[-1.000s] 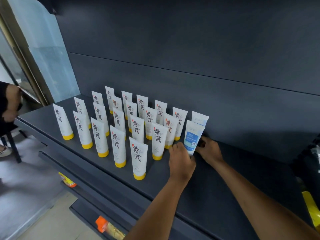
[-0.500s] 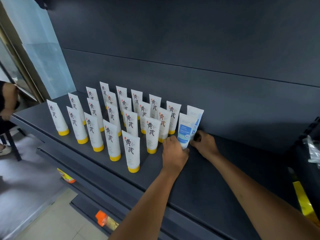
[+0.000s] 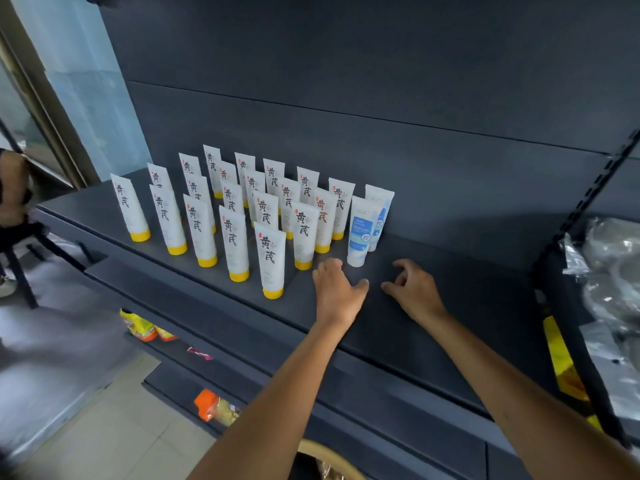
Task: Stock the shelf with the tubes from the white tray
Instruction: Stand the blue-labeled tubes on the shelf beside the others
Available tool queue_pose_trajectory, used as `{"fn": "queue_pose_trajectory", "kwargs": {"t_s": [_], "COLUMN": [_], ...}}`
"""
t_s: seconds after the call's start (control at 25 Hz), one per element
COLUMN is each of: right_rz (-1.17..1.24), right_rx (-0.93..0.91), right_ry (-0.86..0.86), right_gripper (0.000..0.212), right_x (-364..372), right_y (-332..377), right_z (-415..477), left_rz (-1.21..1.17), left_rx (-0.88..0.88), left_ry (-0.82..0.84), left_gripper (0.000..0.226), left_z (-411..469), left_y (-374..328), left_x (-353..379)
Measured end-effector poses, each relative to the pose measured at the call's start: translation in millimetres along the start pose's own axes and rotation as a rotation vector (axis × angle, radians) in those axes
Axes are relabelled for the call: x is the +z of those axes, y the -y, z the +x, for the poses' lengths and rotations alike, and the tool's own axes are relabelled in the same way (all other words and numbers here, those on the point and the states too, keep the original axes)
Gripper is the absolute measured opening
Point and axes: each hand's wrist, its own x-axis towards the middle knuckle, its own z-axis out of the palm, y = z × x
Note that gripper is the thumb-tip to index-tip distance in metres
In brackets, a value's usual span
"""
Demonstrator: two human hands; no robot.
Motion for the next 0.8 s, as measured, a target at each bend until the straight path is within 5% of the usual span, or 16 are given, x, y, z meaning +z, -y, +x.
{"fn": "queue_pose_trajectory", "kwargs": {"t_s": [0.32,0.52,0.8], "right_rz": [0.168,0.148,0.054], "right_rx": [-0.065,-0.091,0.109], "right_ry": [-0.121,-0.120,0.045], "right_gripper": [0.032,0.033,0.035], "right_x": [2,48,154], "right_y": [44,40,-36], "right_z": [-162,-267,-390], "left_rz": [-0.460,-0.426,-0.235], "left_rx": [0.120,-0.028,-0.285], "left_ry": [-0.008,0.082,0.149], "left_gripper": [0.045,0.044,0.049], "left_z": [-143,-229,-332], "left_y": [46,139,296], "left_x": [-84,-127,-134]}}
